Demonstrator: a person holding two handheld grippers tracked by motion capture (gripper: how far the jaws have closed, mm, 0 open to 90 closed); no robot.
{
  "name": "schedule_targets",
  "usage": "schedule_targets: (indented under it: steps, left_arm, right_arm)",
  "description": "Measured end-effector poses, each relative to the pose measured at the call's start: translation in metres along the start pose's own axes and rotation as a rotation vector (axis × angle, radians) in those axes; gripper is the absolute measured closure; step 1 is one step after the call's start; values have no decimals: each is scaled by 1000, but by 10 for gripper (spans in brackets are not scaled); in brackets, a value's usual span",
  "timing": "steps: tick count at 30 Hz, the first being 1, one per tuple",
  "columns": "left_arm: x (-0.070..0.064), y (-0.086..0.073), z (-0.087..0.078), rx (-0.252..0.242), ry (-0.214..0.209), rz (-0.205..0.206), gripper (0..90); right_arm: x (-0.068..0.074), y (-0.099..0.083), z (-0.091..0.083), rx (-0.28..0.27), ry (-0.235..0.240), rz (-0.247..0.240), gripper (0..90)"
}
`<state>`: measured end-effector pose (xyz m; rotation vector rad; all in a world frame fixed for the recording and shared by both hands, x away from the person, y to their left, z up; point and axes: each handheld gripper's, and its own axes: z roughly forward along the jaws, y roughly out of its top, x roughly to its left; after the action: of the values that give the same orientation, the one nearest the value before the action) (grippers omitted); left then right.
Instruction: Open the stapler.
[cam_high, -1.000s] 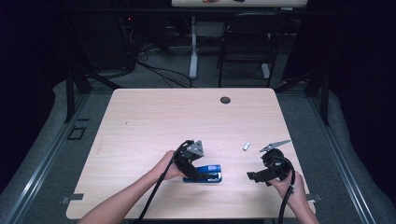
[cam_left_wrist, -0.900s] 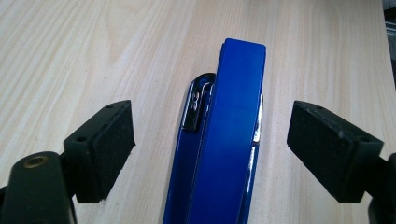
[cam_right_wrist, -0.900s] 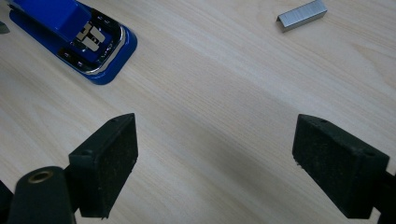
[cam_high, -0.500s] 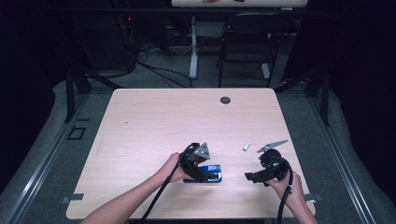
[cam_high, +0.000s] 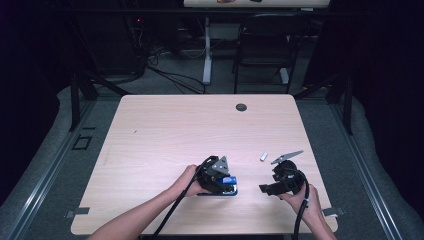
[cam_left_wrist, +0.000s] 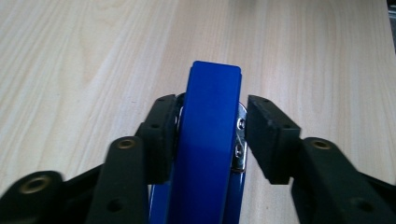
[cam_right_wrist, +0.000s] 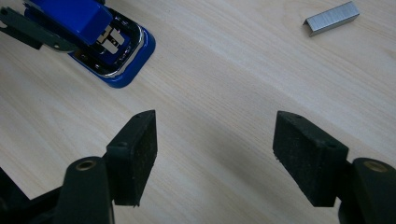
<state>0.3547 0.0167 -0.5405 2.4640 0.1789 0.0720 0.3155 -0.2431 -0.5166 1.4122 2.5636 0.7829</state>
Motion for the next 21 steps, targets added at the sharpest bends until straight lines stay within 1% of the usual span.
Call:
schedule_targets:
  steps: [1,4,5,6,7,9,10,12,13,17,21]
  left_arm:
    - [0,0,0,0,0,0,550]
    - [1,0,2,0,0,-3,569]
    - [1,0,2,12,5,0,571]
    - [1,0,3,7,-1,-1,571]
    - [1,0,4,8,-2,-3,571]
    - [2,1,5,14,3,2,574]
    - [2,1,5,18,-1,3,580]
    - [3,0,6,10,0,2,610]
    - [3,-1,6,7,0,4,614]
    - [3,-1,5,8,3,37,628]
    - [3,-3,4,-12,0,52,636]
  right_arm:
    - [1,0,0,-4,-3,-1,329]
    - [3,0,0,0,8,2,357]
    - [3,0,0,-3,14,1,364]
    - [4,0,1,-5,14,5,377]
    - [6,-1,2,-17,19,20,388]
    - [7,0,2,4,29,9,428]
    - [8,0,1,7,38,4,442]
    - [12,0,1,-4,48,9,479]
    - [13,1,1,0,51,4,507]
    - [18,2,3,3,63,12,604]
    - [19,4,5,8,83,12,673]
